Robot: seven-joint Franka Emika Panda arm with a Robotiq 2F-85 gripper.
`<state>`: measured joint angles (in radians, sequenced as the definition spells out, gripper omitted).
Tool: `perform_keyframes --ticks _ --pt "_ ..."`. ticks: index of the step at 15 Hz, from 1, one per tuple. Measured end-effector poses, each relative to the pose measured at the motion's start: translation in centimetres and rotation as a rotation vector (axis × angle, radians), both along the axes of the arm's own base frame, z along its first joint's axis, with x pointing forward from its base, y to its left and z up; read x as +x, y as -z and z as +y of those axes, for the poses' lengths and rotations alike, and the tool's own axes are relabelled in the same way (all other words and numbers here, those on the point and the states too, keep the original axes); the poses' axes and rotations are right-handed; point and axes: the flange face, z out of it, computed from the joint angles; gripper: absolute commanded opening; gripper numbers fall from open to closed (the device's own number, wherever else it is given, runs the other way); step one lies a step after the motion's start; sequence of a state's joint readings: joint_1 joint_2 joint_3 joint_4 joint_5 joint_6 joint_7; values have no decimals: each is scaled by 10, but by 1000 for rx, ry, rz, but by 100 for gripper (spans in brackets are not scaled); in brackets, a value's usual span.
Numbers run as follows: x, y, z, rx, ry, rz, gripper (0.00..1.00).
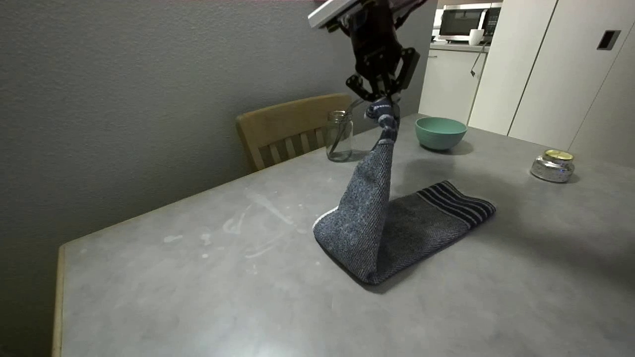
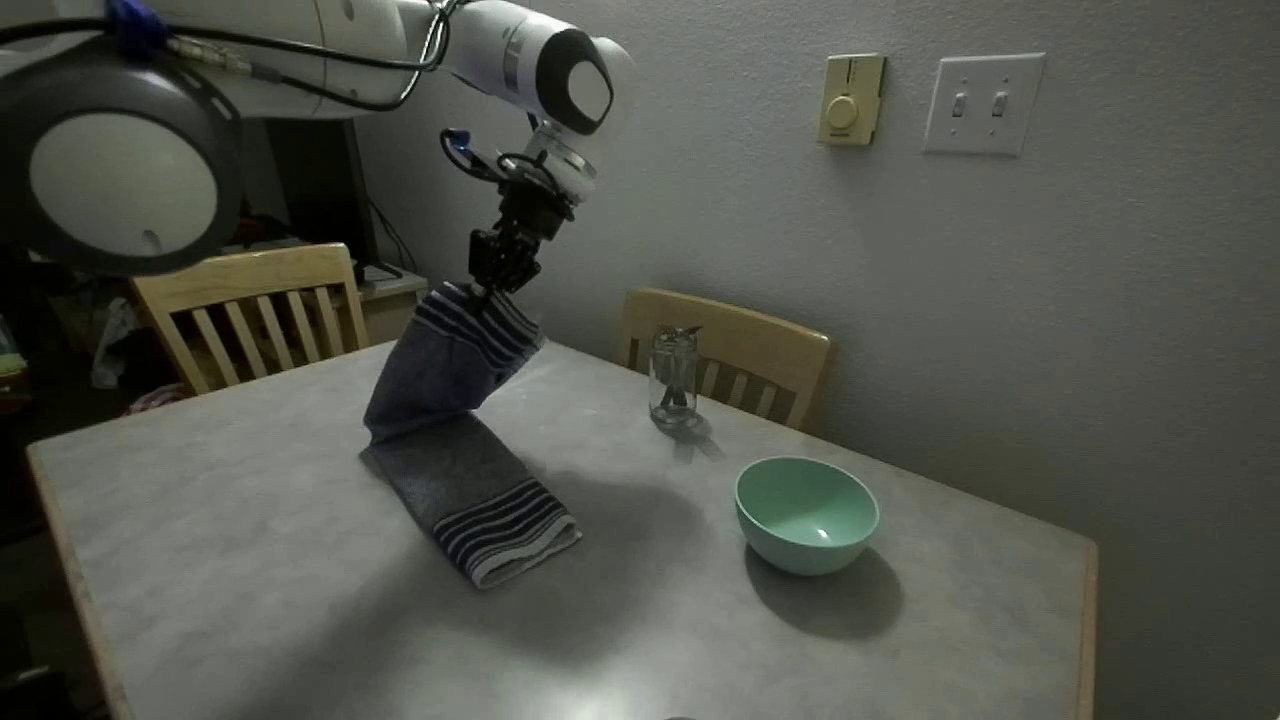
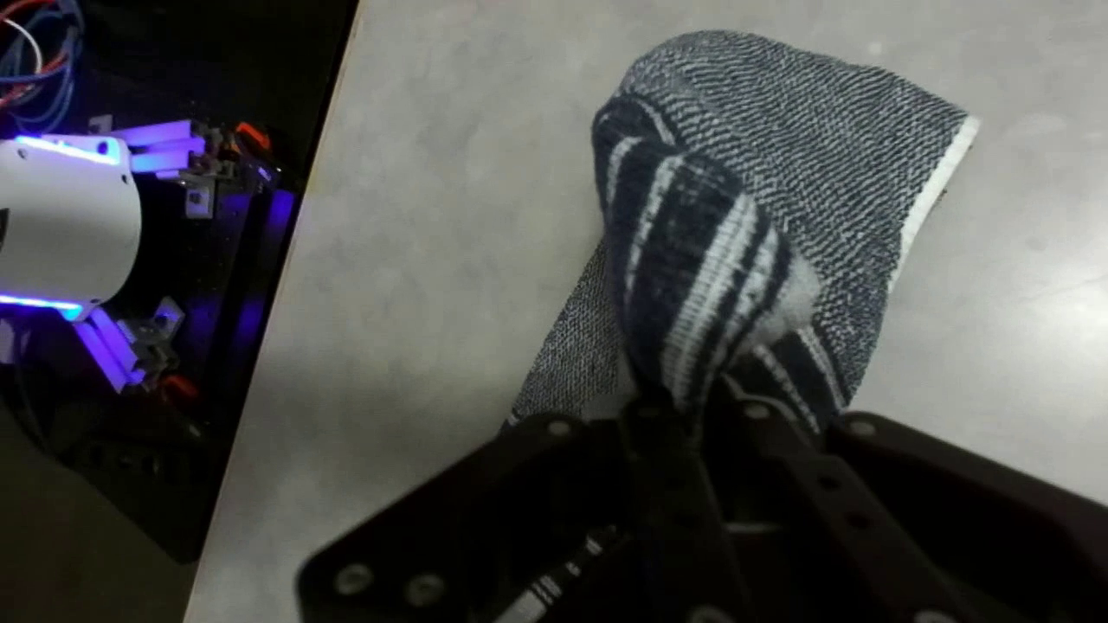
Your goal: Fold the grey towel in half
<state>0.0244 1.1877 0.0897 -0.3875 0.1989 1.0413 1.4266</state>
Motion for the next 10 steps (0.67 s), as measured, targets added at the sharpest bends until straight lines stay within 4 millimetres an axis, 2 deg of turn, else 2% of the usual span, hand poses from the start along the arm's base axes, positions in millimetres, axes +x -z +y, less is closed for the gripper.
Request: perform_keyframes --ticks 5,8,10 --pt "-12 60 -7 69 36 173 2" --pt "-27 74 -11 43 25 289 2" --pt "-41 73 -22 13 -6 385 2"
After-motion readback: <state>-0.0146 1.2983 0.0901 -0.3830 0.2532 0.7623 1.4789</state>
